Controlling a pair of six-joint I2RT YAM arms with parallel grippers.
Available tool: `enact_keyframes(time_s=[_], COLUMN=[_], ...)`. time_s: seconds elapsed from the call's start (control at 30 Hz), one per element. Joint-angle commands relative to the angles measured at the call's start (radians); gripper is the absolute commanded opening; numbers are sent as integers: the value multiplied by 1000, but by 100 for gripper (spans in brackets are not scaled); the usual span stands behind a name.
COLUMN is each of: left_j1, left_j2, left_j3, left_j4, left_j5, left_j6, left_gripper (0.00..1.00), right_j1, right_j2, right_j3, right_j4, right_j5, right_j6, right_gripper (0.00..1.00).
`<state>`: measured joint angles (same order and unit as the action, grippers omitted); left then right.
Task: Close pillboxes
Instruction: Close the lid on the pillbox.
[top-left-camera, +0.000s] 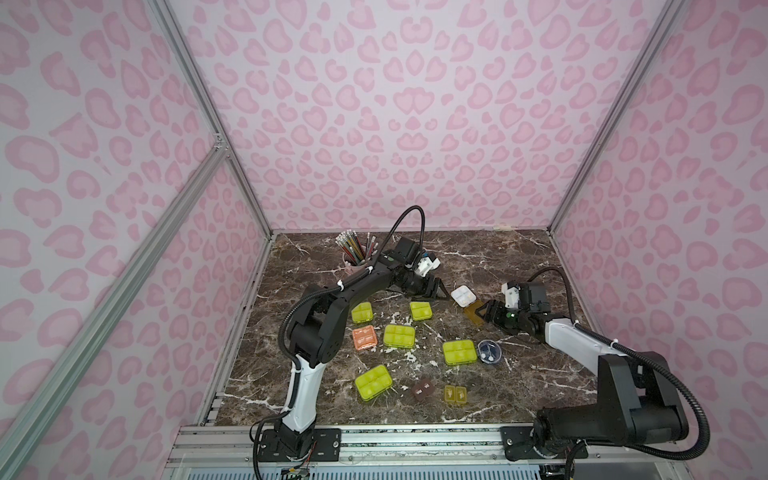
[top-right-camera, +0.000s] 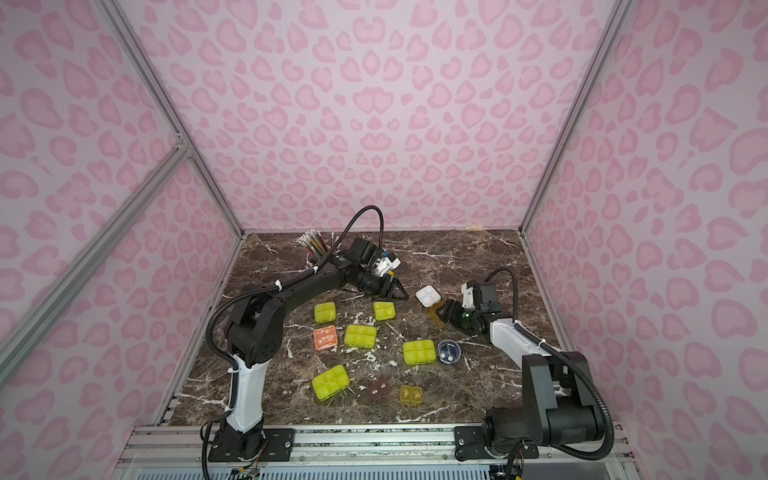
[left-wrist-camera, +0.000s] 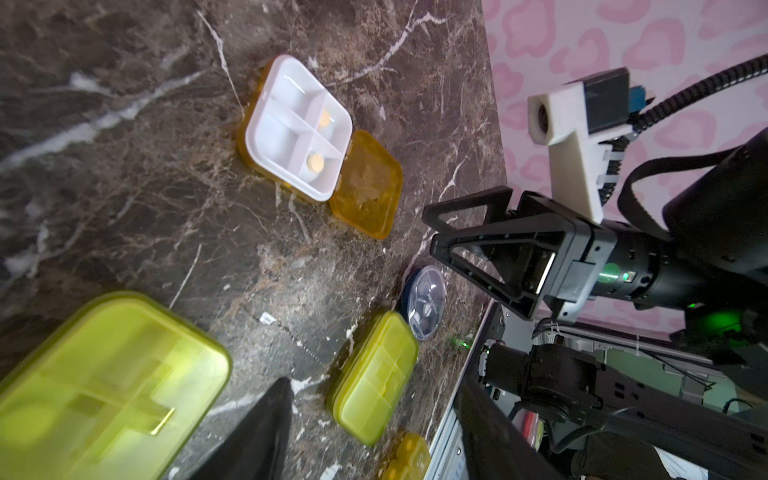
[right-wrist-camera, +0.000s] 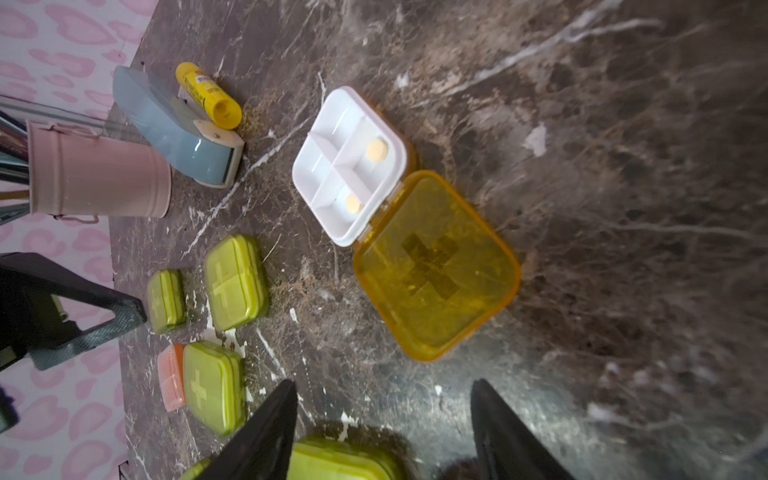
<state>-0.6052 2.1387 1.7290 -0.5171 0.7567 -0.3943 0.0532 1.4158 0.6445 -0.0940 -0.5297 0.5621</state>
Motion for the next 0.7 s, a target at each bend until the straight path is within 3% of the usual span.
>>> enact_keyframes(time_s=[0.0, 0.37, 0.67], left_j1=[-4, -21, -29], left_j2=[54, 359, 494], left_j3=[82, 469, 636], left_j4=[3, 24, -11], left_j5=[-47, -96, -149], left_j6=[-60, -179, -230], left_gripper=[66, 68, 72], right_j1=[-27, -125, -142], right_j2=[18, 52, 126], right_j3=[-32, -151, -155], right_j4=[96, 274, 342], right_j5=[-31, -125, -185], right_j6=[32, 102, 126], right_gripper=[67, 68, 70])
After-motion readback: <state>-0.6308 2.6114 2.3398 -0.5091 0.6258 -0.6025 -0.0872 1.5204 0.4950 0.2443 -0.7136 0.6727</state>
